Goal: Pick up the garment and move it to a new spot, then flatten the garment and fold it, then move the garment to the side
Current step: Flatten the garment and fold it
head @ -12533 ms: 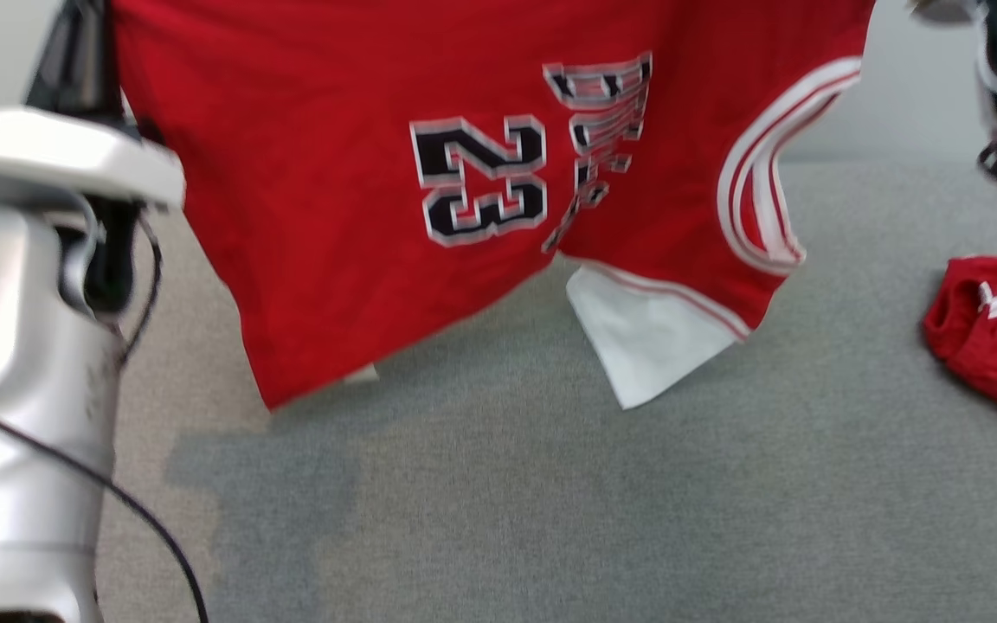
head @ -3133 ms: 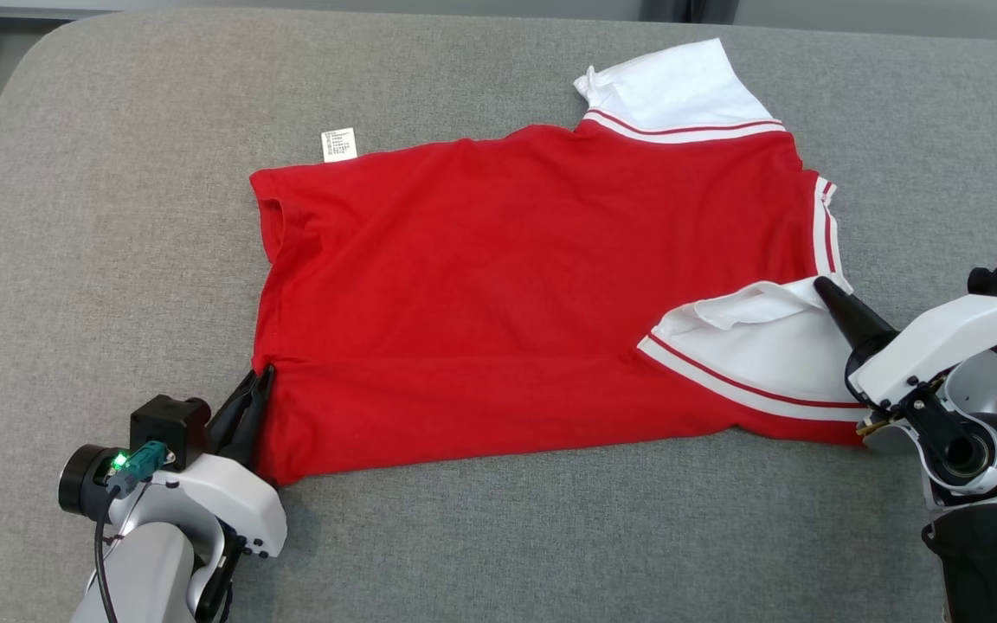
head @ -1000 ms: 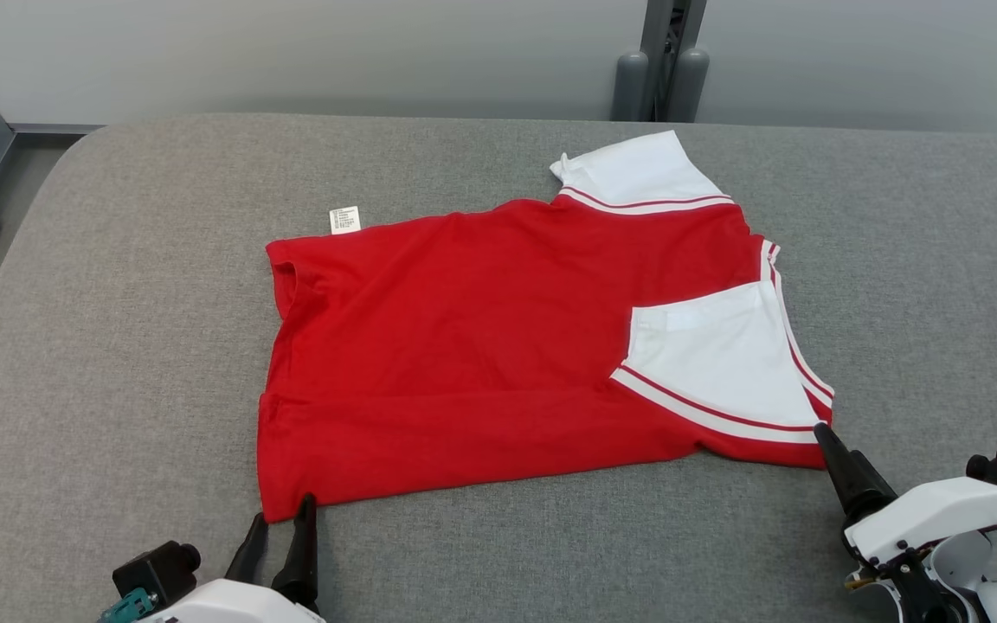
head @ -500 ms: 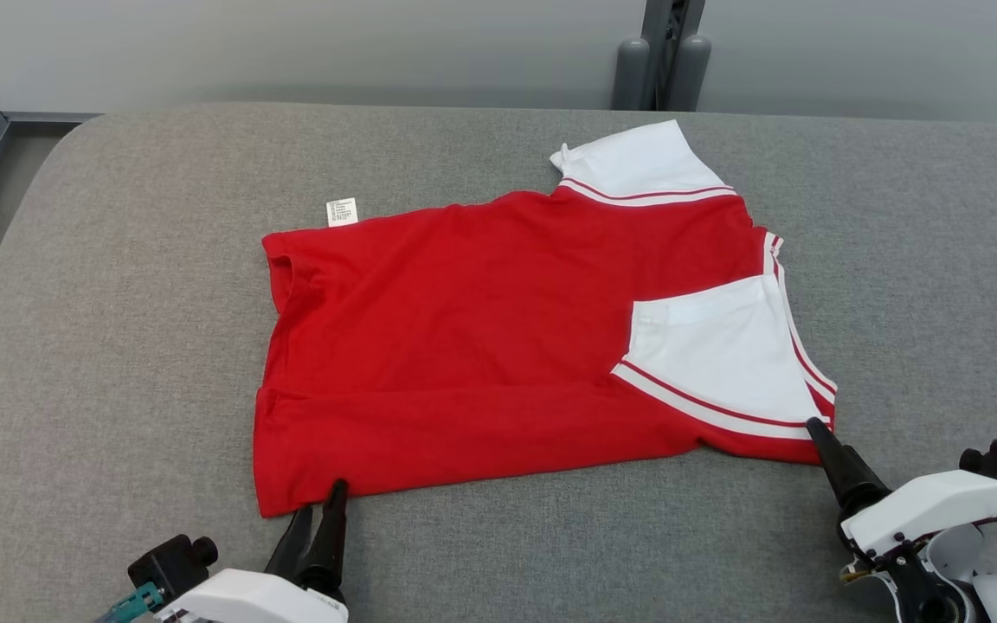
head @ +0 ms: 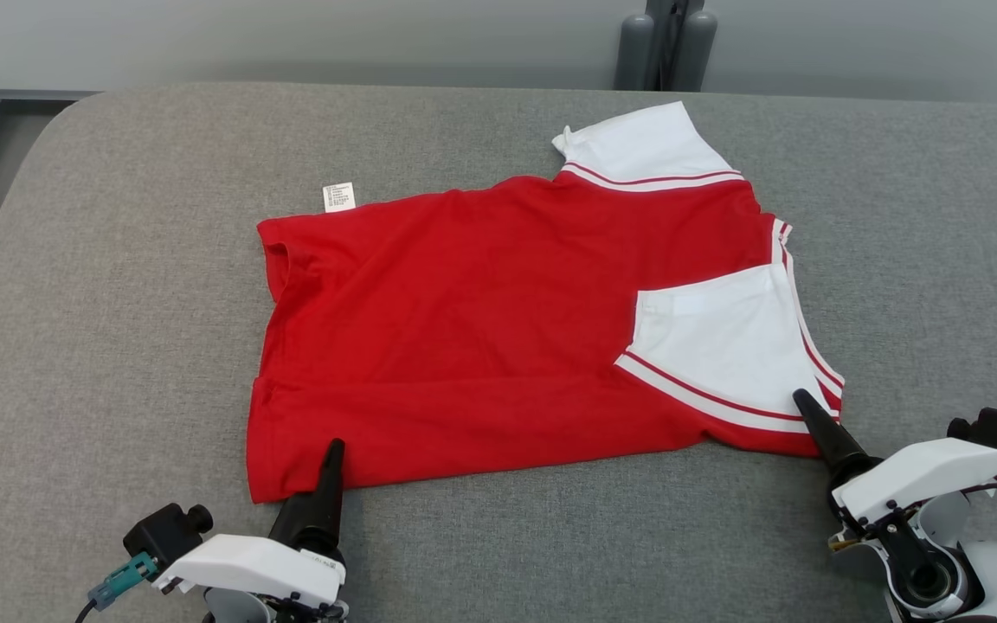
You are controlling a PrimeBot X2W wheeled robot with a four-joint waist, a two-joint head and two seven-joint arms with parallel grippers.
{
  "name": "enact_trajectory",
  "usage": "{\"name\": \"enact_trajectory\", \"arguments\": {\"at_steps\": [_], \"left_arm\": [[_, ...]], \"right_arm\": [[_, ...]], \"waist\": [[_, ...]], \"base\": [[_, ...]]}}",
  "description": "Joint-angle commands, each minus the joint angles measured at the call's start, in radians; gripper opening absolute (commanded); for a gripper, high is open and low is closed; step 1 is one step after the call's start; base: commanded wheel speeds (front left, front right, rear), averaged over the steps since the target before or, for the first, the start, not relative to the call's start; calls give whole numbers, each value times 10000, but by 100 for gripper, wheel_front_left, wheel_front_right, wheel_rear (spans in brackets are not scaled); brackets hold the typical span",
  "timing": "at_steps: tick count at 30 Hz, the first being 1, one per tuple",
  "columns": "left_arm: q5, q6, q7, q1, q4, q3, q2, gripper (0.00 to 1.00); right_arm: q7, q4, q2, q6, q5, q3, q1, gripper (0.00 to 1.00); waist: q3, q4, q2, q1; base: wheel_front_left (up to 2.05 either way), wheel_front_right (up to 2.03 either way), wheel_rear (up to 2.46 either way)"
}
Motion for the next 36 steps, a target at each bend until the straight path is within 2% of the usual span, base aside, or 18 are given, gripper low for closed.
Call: {"name": "enact_trajectory", "arguments": {"at_steps": [1,2,4,5,17,29,36], "left_arm": [[-46,-17,-42,-156,-26,-37,90,81],[-89,-18,-52,-179,-49,-89,117,54],[-197,-19,-117,-212,-67,-192,170,14],[-244,-19,-182,-234,-71,-226,197,0],[-421,-19,-993,-426,-59,-627,771,0],[-127,-20,-1334,-416,247,-1429,1432,0],[-268,-20,-1417,-190,438,-1591,1682,0]], "right_arm": [[153,210,162,-24,65,163,130,11],[117,203,145,-24,100,187,92,0],[37,208,125,-23,169,215,44,0],[7,212,105,-13,201,222,31,0],[-135,233,-187,-10,482,448,-168,0],[953,-316,-629,-12,724,458,358,0],[1832,-810,-519,-12,528,184,1026,0]], "waist": [[24,25,0,0],[39,43,0,0],[61,74,0,0],[66,86,0,0],[-22,100,0,0],[-497,-136,0,0],[-770,-370,0,0]], "base": [[0,0,0],[0,0,0],[0,0,0],[0,0,0],[0,0,0],[0,0,0],[0,0,0]]}}
